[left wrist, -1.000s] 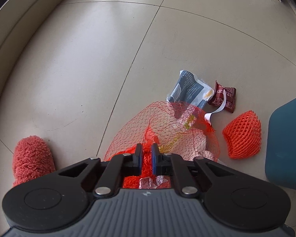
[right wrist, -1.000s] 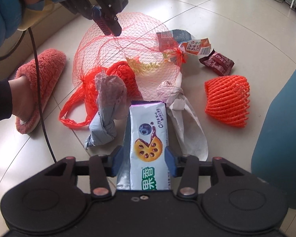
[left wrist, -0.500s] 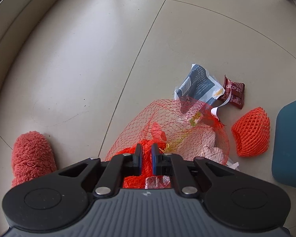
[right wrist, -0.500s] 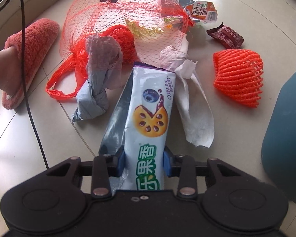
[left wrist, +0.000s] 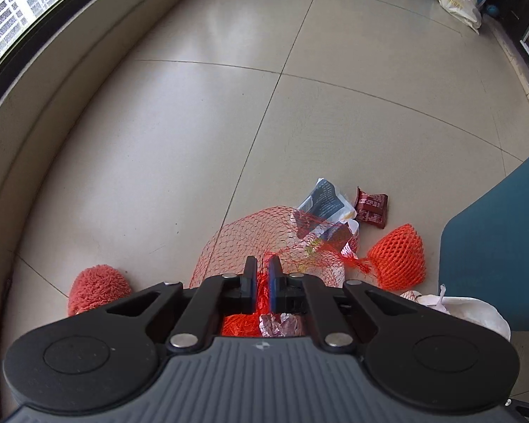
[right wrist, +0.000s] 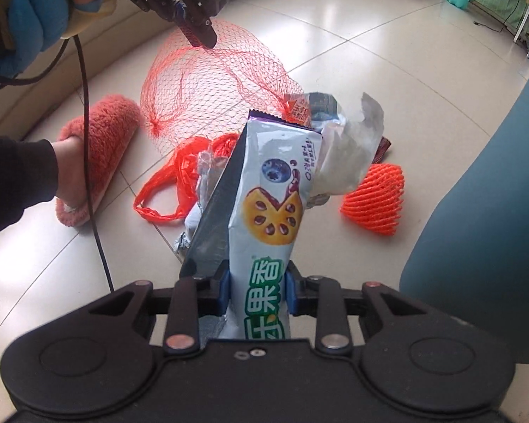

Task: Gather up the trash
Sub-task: 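Lift the red mesh bag with the left tool while the right tool grasps the snack wrapper, then carry the red mesh bag with the left tool toward the teal wastebasket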

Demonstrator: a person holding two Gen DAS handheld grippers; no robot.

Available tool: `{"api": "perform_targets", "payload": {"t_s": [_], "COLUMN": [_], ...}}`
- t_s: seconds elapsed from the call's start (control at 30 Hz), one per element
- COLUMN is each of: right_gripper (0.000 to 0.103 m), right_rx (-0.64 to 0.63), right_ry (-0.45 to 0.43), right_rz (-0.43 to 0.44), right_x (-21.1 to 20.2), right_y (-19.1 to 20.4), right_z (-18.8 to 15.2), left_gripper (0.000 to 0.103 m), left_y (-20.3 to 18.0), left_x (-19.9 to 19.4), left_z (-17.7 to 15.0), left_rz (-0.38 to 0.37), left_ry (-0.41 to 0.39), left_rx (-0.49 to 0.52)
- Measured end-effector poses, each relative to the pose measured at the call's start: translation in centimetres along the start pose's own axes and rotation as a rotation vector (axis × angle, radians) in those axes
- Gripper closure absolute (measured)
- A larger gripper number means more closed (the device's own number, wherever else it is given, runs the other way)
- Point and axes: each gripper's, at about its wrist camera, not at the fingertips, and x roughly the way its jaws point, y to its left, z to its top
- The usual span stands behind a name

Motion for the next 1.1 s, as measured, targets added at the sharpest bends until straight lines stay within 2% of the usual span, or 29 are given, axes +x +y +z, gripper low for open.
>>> {"api": "perform_targets", "payload": {"t_s": [0.23, 0.33, 0.47, 0.6, 0.67, 0.77, 0.87, 0.93, 1.1], "right_gripper": [0.075, 0.074, 0.074, 0.071, 0.06, 0.053, 0.049, 0.045, 0.044], "right_rx": [0.046, 0.064, 0.044, 0.025, 0.026, 0.058, 0.059, 0.034, 0.067], "right_ry": [-0.09, -0.097, -0.07, -0.033, -0.031, -0.019, -0.009, -0.051, -0.13], "right_rz": [0.02, 0.034, 0.018, 0.002, 0.012, -0.003, -0.005, -0.008, -0.036], "right_x": [-8.7, -10.4, -9.0, -5.6, -4.2, -3.2, -4.5, -6.6, -12.3], "right_y": [-1.0, -1.5, -1.2, -1.8, -2.1, -2.7, -3.2, -3.3, -5.7], "right_z": [0.2, -0.2, -1.2, -0.9, -0.6, -0.3, -0.3, -0.8, -0.6], "left_gripper": [0.097, 0.097, 0.097, 0.097, 0.097, 0.097, 0.097, 0.097, 0.097], "left_y": [-0.9, -1.1, -1.4, -1.4, -1.4, -1.3, -1.3, -1.3, -2.2], "left_x": [-8.4, -9.7, -8.7, -5.7, -4.3, -2.9, -2.2, -2.2, -3.5], "left_z": [-0.1, -0.2, -0.4, -0.2, 0.2, 0.3, 0.6, 0.3, 0.0], "left_rz": [-0.043, -0.036, -0.007, 0.008, 0.015, 0.025, 0.026, 0.029, -0.014], "left_ry": [-0.144, -0.167, -0.148, -0.101, -0.08, -0.063, -0.055, -0.059, -0.08], "left_rx": [0.023, 0.021, 0.028, 0.023, 0.018, 0.026, 0.019, 0.025, 0.04]}}
